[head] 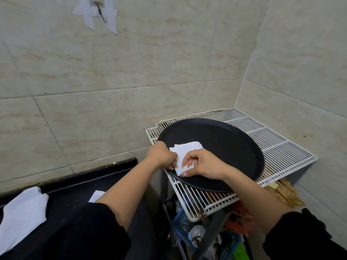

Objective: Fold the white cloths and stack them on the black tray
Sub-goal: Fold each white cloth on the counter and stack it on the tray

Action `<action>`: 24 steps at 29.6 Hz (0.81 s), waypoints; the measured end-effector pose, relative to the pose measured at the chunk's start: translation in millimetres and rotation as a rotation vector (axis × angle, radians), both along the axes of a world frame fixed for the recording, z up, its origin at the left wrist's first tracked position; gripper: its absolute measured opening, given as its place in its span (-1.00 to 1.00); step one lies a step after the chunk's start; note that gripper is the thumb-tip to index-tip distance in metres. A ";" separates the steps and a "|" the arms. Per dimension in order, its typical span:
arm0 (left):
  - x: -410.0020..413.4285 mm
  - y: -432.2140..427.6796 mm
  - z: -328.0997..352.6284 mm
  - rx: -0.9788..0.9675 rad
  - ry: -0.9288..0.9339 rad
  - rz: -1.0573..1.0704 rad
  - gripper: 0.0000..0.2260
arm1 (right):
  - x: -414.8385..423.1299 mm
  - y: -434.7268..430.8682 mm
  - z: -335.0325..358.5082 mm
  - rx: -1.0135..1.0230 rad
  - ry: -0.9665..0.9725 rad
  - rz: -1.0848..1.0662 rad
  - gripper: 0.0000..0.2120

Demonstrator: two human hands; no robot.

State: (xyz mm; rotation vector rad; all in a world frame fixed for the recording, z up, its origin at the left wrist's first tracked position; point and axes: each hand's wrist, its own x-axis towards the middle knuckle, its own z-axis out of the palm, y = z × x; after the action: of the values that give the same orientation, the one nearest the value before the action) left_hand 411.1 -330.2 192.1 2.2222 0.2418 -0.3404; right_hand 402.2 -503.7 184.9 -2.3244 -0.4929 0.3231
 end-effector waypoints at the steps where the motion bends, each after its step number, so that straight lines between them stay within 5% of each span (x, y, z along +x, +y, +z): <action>1: -1.8 0.8 1.8 -0.033 0.021 0.008 -0.79 | 1.0 0.0 -0.9 0.040 0.015 -0.012 -0.79; 11: -7.1 -4.5 7.9 -0.244 0.131 0.041 -0.60 | -2.2 -14.5 10.3 0.353 0.101 -0.151 -0.94; 18: -4.1 -8.1 0.1 -0.265 0.034 0.133 -0.87 | -2.8 -16.4 10.7 0.322 0.102 -0.113 -0.96; 24: -3.0 0.8 -12.0 0.130 -0.102 0.060 -0.77 | 0.4 -11.0 14.7 0.242 0.090 -0.150 -0.95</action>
State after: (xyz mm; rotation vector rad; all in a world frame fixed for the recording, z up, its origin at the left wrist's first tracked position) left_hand 408.2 -329.4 180.1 2.3473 0.2818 -0.1822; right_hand 402.6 -514.7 199.6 -2.0875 -0.2938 0.2785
